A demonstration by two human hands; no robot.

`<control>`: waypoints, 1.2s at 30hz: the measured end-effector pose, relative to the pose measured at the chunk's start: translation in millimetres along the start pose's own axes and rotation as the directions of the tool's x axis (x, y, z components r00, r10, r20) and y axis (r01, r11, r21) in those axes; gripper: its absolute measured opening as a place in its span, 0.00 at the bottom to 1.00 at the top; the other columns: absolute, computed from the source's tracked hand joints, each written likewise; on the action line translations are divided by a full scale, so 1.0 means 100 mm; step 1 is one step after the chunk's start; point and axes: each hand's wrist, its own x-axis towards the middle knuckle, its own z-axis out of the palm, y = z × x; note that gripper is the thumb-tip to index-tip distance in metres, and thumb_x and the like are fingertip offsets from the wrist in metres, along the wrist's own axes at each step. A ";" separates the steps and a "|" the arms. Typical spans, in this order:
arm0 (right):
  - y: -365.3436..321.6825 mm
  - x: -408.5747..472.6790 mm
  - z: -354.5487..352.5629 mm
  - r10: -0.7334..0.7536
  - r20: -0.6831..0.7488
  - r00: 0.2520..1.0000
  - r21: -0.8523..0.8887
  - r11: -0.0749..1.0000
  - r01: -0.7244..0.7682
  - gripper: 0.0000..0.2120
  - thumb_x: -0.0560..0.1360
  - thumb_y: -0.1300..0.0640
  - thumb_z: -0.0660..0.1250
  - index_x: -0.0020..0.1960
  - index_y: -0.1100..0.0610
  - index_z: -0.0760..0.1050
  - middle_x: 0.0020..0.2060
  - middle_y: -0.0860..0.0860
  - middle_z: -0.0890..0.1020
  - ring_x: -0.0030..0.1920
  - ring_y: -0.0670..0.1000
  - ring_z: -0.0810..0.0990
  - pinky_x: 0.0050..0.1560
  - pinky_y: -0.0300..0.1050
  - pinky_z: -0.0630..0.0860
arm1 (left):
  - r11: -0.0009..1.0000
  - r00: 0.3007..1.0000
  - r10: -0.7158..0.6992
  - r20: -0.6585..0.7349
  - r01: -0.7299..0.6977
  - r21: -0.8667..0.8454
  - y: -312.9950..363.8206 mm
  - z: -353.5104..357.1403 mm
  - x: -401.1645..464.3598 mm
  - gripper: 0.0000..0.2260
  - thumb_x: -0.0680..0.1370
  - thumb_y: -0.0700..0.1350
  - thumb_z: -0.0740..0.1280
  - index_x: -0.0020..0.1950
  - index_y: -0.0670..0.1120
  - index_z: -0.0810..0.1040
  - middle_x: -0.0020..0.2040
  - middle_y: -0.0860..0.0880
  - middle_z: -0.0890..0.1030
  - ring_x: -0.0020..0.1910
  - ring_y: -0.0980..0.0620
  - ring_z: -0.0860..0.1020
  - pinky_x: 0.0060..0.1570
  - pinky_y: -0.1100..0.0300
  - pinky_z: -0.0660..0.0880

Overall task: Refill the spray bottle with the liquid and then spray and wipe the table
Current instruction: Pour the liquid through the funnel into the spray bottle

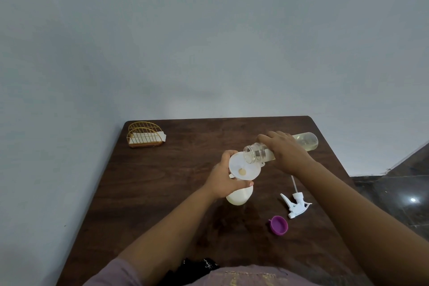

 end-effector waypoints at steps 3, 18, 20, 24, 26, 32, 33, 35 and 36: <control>0.00 0.01 0.02 -0.002 0.002 1.000 -0.002 1.000 0.002 0.21 0.70 0.55 0.71 0.61 0.50 0.70 0.49 0.49 0.76 0.51 0.53 0.74 0.52 0.45 0.65 | 1.000 1.000 -0.008 -0.001 0.008 -0.002 0.00 0.00 -0.01 0.39 0.66 0.51 0.80 0.69 0.58 0.60 0.63 0.57 0.72 0.60 0.52 0.74 0.58 0.53 0.78; 0.04 0.09 0.00 -0.068 0.037 0.997 -0.015 0.998 0.069 0.23 0.69 0.54 0.72 0.61 0.50 0.69 0.49 0.49 0.75 0.52 0.53 0.74 0.53 0.45 0.66 | 0.998 0.997 -0.059 -0.044 0.059 -0.005 0.07 0.02 -0.06 0.38 0.66 0.49 0.80 0.69 0.55 0.62 0.64 0.54 0.73 0.62 0.51 0.74 0.59 0.48 0.77; 0.04 0.10 0.00 -0.075 0.040 0.996 -0.013 0.997 0.076 0.23 0.69 0.54 0.72 0.61 0.50 0.69 0.49 0.49 0.75 0.52 0.53 0.74 0.53 0.46 0.66 | 0.998 0.997 -0.064 -0.051 0.065 -0.001 0.09 0.03 -0.07 0.38 0.66 0.49 0.80 0.69 0.55 0.62 0.65 0.54 0.73 0.62 0.51 0.74 0.60 0.48 0.77; 0.04 0.10 -0.01 -0.090 0.032 0.995 -0.014 0.996 0.091 0.22 0.69 0.54 0.72 0.61 0.50 0.70 0.49 0.49 0.75 0.52 0.53 0.74 0.53 0.46 0.66 | 0.997 0.996 -0.075 -0.055 0.075 0.002 0.11 0.04 -0.07 0.38 0.66 0.49 0.80 0.69 0.56 0.61 0.64 0.55 0.72 0.62 0.51 0.73 0.60 0.48 0.77; 0.05 0.10 -0.02 -0.100 0.024 0.995 -0.010 0.995 0.100 0.21 0.69 0.55 0.71 0.61 0.51 0.70 0.48 0.50 0.75 0.51 0.53 0.74 0.52 0.46 0.67 | 0.997 0.996 -0.076 -0.055 0.076 0.000 0.11 0.03 -0.07 0.37 0.66 0.49 0.80 0.69 0.56 0.62 0.64 0.55 0.72 0.62 0.51 0.74 0.60 0.47 0.77; 0.03 0.12 -0.06 -0.119 0.014 0.993 -0.023 0.993 0.120 0.20 0.71 0.59 0.69 0.61 0.52 0.69 0.50 0.50 0.76 0.52 0.53 0.74 0.54 0.46 0.67 | 0.997 0.996 -0.075 -0.056 0.075 0.005 0.11 0.03 -0.08 0.37 0.67 0.49 0.80 0.68 0.56 0.61 0.64 0.55 0.72 0.61 0.51 0.74 0.60 0.48 0.77; 0.03 0.12 -0.06 -0.122 0.015 0.992 -0.023 0.992 0.122 0.20 0.71 0.59 0.69 0.61 0.51 0.69 0.50 0.50 0.76 0.52 0.53 0.74 0.54 0.46 0.67 | 0.997 0.996 -0.074 -0.057 0.075 0.005 0.11 0.04 -0.08 0.37 0.67 0.49 0.80 0.68 0.57 0.61 0.64 0.55 0.72 0.61 0.51 0.74 0.60 0.48 0.77; 0.03 0.13 -0.04 -0.126 0.016 0.992 -0.024 0.992 0.127 0.21 0.70 0.57 0.70 0.61 0.51 0.69 0.49 0.50 0.75 0.52 0.53 0.74 0.54 0.46 0.67 | 0.997 0.995 -0.078 -0.064 0.078 0.009 0.11 0.04 -0.08 0.37 0.67 0.50 0.80 0.68 0.57 0.61 0.63 0.55 0.72 0.61 0.51 0.74 0.60 0.48 0.77; 0.04 0.13 -0.03 -0.128 0.014 0.992 -0.020 0.991 0.129 0.21 0.70 0.57 0.71 0.61 0.51 0.69 0.49 0.50 0.75 0.52 0.53 0.74 0.54 0.47 0.68 | 0.997 0.995 -0.079 -0.067 0.079 0.006 0.11 0.04 -0.08 0.37 0.67 0.50 0.80 0.68 0.57 0.61 0.64 0.55 0.72 0.61 0.51 0.74 0.60 0.48 0.77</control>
